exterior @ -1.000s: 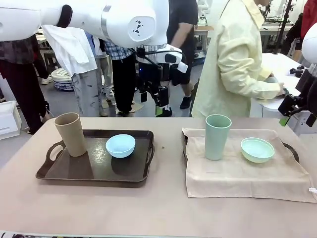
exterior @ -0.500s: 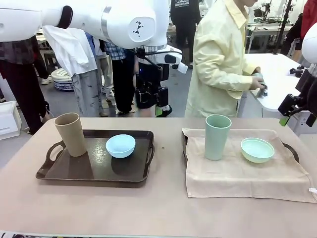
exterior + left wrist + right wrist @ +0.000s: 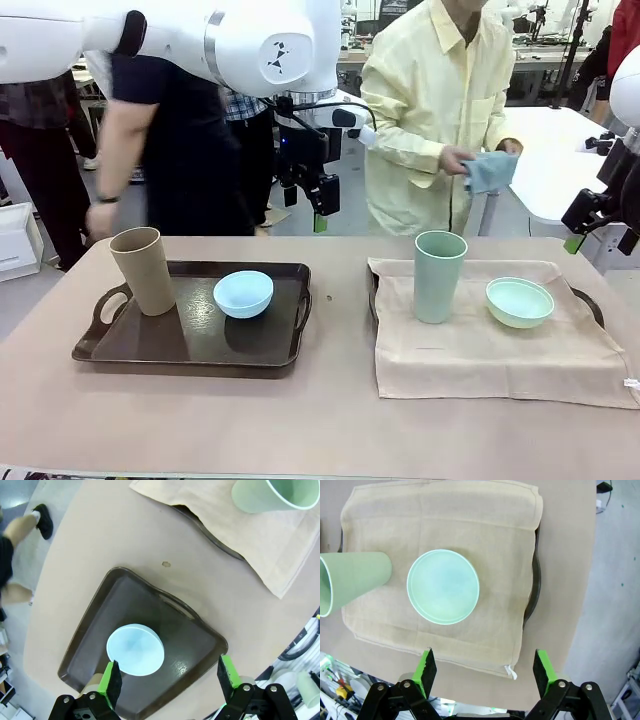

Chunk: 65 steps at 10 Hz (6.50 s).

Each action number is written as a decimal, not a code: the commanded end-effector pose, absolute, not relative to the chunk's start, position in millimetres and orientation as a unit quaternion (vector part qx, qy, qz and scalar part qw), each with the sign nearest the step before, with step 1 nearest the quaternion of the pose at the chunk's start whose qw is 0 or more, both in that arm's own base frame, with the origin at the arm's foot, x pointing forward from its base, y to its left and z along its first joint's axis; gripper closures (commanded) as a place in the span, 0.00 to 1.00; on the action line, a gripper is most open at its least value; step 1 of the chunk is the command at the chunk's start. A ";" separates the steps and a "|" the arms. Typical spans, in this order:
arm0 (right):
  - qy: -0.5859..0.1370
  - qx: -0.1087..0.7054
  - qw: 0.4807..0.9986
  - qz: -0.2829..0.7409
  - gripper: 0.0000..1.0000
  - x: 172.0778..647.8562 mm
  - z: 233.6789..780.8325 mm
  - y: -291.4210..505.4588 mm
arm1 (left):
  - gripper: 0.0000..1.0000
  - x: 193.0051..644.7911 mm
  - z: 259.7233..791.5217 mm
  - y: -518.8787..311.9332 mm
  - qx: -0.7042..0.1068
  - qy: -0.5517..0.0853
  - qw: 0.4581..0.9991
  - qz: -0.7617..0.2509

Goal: Set up a tray with a mat and arrange the tableware.
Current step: Pick up the Picnic Bowl and Reusable plastic cup from the Handle tray in front of the human's position and hold them in the air.

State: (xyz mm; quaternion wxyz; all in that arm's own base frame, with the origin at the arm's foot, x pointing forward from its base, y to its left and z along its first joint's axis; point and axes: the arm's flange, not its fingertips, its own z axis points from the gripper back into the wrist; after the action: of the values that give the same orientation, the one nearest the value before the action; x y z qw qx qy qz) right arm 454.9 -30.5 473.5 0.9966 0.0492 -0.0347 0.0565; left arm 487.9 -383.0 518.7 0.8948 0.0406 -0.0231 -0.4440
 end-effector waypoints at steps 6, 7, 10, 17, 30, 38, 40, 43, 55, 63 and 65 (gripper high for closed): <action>-0.029 0.070 0.997 0.033 0.00 448.7 479.3 -44.9 | 0.00 480.1 536.1 -316.8 -0.010 -0.010 0.932 -0.361; -0.034 0.077 0.996 0.030 0.00 444.9 487.9 -50.1 | 0.00 478.9 543.1 -291.6 -0.034 -0.009 0.942 -0.334; -0.049 0.148 0.988 0.016 0.00 438.9 520.4 -83.8 | 0.00 475.1 575.2 -211.2 -0.089 -0.030 0.958 -0.272; -0.013 0.380 0.923 -0.052 0.00 431.2 522.3 -167.0 | 0.00 441.1 593.7 -10.5 -0.338 -0.140 0.924 -0.113; 0.068 0.539 0.837 -0.074 0.00 370.2 489.4 -229.4 | 0.00 406.2 552.9 145.8 -0.466 -0.038 0.879 0.098; 0.091 0.554 0.824 -0.081 0.00 338.3 467.3 -230.4 | 0.00 382.8 550.2 196.6 -0.495 -0.039 0.861 0.113; 0.091 0.554 0.824 -0.081 0.00 338.3 467.3 -230.4 | 0.00 382.8 550.2 196.6 -0.495 -0.039 0.861 0.113; 0.091 0.554 0.824 -0.081 0.00 338.3 467.3 -230.4 | 0.00 382.8 550.2 196.6 -0.495 -0.039 0.861 0.113; 0.091 0.551 0.826 -0.081 0.00 340.8 465.8 -228.9 | 0.00 384.6 549.6 197.3 -0.493 -0.037 0.862 0.111; 0.033 0.314 0.946 0.080 0.00 396.9 624.0 34.4 | 0.00 396.3 653.0 84.2 -0.218 -0.071 0.958 -0.170; -0.015 0.262 0.957 0.123 0.00 415.1 624.2 101.3 | 0.00 407.5 658.1 52.9 -0.152 -0.088 0.962 -0.210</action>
State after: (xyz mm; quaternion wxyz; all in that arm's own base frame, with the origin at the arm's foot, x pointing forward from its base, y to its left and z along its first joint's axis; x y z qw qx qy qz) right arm 399.4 94.1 636.7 0.9472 0.2933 0.0090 0.1291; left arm 402.0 56.4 664.2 0.9613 -0.1863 -0.0621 -0.1933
